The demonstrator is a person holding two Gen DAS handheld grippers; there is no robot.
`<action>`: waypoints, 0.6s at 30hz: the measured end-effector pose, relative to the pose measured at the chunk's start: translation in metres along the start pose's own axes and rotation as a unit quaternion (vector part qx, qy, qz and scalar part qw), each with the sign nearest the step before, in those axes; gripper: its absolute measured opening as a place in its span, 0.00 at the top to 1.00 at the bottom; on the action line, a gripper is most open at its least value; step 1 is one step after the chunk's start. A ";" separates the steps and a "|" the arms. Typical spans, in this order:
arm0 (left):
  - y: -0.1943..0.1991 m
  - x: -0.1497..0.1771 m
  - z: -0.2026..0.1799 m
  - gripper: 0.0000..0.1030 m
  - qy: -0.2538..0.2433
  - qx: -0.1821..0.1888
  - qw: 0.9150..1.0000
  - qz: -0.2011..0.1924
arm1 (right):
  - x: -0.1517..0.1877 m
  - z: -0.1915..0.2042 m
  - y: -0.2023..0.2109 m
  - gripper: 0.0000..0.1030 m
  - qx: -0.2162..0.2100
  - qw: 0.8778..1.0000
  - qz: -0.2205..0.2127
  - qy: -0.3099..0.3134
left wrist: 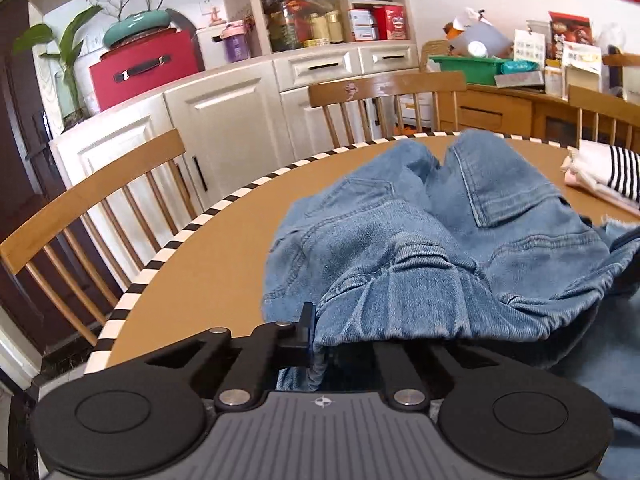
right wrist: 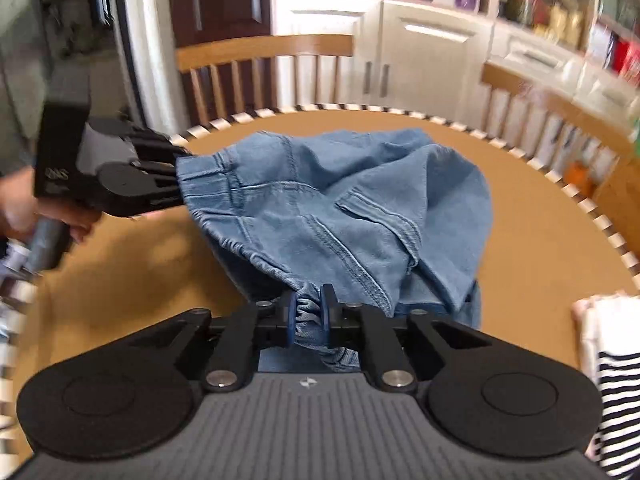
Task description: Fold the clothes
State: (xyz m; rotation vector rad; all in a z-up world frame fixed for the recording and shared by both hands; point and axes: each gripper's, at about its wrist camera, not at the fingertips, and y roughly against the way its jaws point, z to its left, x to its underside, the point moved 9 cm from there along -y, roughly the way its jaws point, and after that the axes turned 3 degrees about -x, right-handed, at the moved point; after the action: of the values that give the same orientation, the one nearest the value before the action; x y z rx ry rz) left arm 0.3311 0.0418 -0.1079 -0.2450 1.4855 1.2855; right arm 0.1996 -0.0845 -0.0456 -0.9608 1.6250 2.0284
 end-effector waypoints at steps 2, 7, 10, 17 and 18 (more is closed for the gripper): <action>0.018 -0.002 0.003 0.92 0.024 0.002 1.000 0.009 | -0.004 -0.001 0.015 0.89 -0.038 0.999 0.005 -0.007; 0.077 0.015 -0.021 0.93 0.029 -0.010 0.999 0.029 | 0.011 0.013 0.051 0.89 -0.105 0.994 0.031 0.020; 0.122 0.041 -0.041 0.93 0.070 -0.013 0.996 0.049 | 0.032 0.024 0.077 0.89 -0.149 0.987 0.051 0.014; 0.252 0.106 -0.103 0.93 0.156 -0.035 0.983 0.095 | 0.099 0.062 0.157 0.89 -0.272 0.955 0.117 0.004; 0.271 0.111 -0.111 0.93 0.161 -0.042 0.981 0.097 | 0.106 0.067 0.168 0.89 -0.286 0.950 0.124 0.010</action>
State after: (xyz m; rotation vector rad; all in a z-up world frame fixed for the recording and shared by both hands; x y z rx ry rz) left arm 0.0285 0.1107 -0.0644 -0.3853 1.7643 1.5215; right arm -0.0036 -0.0794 0.0049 -0.9914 1.2269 2.7568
